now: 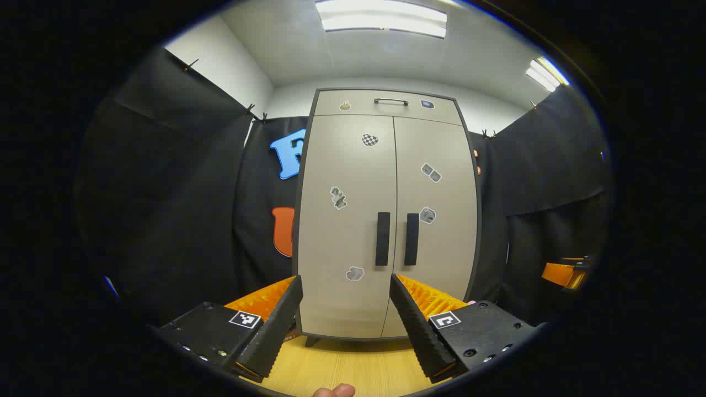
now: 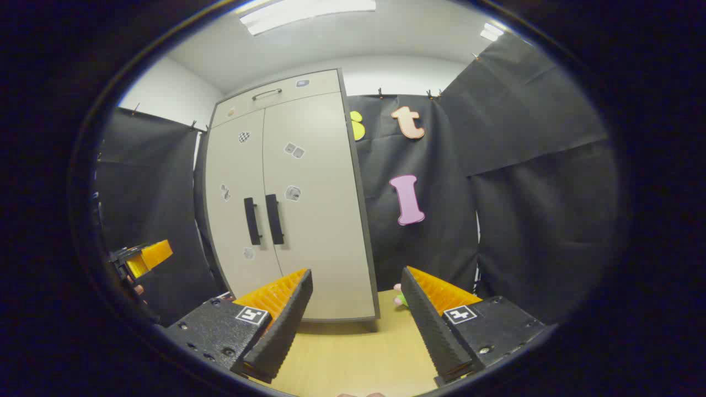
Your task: Open the right door of the double-door shoe cabinet with the right hand, and open the left door with the left hand.
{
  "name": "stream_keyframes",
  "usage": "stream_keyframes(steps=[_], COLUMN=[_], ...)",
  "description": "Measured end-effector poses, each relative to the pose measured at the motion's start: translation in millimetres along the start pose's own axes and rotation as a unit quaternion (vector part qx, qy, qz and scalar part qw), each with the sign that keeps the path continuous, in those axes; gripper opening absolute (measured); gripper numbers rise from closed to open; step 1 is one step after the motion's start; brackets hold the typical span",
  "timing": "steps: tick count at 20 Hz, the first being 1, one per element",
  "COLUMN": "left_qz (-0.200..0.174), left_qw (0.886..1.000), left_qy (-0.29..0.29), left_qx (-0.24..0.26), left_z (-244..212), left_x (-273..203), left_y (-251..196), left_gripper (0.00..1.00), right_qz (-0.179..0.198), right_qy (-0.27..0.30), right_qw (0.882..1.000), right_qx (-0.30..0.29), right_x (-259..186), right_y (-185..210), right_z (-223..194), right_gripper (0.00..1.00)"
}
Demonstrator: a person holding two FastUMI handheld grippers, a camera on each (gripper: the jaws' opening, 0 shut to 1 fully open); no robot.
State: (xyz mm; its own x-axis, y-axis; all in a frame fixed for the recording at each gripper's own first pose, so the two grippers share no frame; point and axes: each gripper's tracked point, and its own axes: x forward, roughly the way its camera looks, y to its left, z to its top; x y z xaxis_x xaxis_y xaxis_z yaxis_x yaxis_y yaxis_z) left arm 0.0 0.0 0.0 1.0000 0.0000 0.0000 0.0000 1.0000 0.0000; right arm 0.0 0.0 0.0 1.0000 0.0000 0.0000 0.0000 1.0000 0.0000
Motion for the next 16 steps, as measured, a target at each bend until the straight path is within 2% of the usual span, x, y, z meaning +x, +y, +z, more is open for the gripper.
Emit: stream_keyframes(steps=[1,2,5,8,16], left_qz=[0.001,0.003,-0.002,-0.002,0.008], left_qw=[1.0,1.0,1.0,1.0,1.0], left_qy=[-0.002,-0.004,-0.001,0.001,-0.002], left_qx=[0.004,0.008,0.018,0.022,0.023], left_z=[-1.6,-4.1,-18.5,-21.9,-15.4], left_x=[2.2,4.2,12.7,24.4,50.7], left_y=[4.6,9.6,15.0,16.6,28.9], left_gripper=[0.95,0.95,0.95,0.95,0.95], right_qz=[-0.007,-0.011,-0.007,0.006,0.039], right_qy=[-0.006,-0.01,-0.011,0.001,0.012], right_qw=[1.0,1.0,0.999,0.999,0.998], right_qx=[-0.003,-0.007,-0.032,-0.049,-0.042], right_x=[0.1,2.3,10.1,25.1,64.3], right_y=[1.9,5.4,20.2,41.9,82.0], right_z=[0.1,-2.5,-11.5,-18.7,-10.7], right_gripper=[0.97,1.0,1.0,1.0,1.0])
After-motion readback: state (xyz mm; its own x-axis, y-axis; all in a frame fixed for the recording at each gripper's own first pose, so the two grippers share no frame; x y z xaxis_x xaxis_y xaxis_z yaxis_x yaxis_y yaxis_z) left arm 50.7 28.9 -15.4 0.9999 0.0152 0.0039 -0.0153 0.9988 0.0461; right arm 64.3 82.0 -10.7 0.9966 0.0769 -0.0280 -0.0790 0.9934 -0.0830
